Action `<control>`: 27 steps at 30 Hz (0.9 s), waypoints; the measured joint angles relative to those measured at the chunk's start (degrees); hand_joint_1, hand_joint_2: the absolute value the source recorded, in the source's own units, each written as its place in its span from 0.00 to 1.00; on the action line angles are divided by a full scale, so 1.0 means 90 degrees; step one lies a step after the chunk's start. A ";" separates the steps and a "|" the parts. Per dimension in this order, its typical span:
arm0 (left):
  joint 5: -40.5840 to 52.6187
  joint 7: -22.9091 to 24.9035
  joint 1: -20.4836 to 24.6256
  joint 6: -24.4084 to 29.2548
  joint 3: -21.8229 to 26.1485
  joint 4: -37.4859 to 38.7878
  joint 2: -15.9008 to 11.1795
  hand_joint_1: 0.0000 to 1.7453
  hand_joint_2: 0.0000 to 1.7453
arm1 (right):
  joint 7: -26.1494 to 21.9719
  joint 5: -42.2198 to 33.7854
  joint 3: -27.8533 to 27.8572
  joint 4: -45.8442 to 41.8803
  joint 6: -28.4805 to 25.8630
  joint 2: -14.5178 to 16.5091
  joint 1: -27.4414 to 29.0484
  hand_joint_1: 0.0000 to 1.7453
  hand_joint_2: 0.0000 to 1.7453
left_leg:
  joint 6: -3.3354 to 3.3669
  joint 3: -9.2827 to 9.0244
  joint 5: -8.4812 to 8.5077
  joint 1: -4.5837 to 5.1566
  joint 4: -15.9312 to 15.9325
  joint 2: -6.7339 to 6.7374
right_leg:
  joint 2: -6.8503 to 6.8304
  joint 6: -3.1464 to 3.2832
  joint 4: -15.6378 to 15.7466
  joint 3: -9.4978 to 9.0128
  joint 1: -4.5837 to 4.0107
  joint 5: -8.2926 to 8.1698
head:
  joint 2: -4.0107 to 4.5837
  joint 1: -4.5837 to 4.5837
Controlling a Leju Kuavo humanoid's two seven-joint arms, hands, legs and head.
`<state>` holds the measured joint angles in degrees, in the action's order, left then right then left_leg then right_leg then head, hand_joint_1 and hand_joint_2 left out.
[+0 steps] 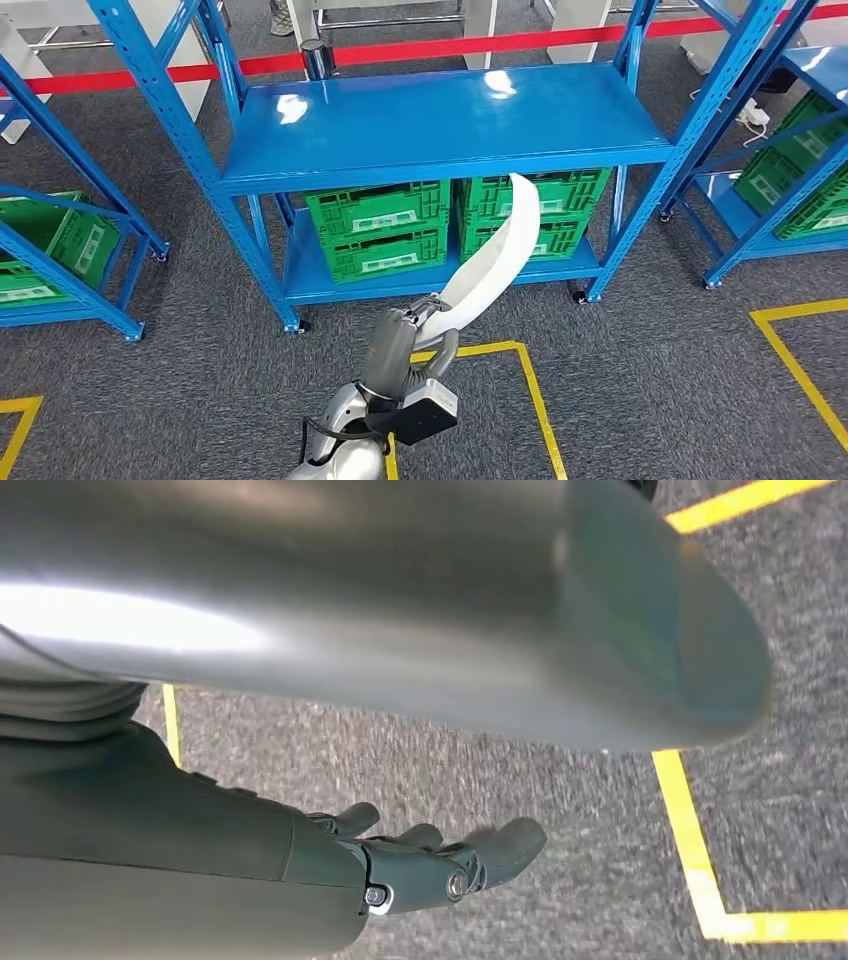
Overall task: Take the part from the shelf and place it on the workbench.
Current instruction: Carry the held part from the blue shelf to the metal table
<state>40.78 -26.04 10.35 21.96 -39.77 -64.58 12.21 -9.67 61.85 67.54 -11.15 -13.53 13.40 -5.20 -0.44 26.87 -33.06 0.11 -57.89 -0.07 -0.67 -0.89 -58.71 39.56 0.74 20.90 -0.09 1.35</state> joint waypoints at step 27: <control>0.0250 0.0015 0.0103 0.0065 -0.0001 0.0203 0.0078 1.00 1.00 | 0.0060 -0.0142 0.0189 0.0000 -0.0097 -0.0009 -0.0015 0.00 0.00 | -0.0002 0.1028 0.0346 -0.0006 -0.1003 -0.0102 | 0.0397 0.0213 0.0112 -0.0805 -0.0060 0.0759 | 0.0000 0.0148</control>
<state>43.03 -25.91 11.28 22.55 -39.79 -62.75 12.91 -9.13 60.58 69.24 -11.15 -14.40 13.32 -5.34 -0.46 36.12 -29.95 0.06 -66.92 -0.99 2.91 1.03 -57.70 32.31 0.19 27.74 -0.09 2.68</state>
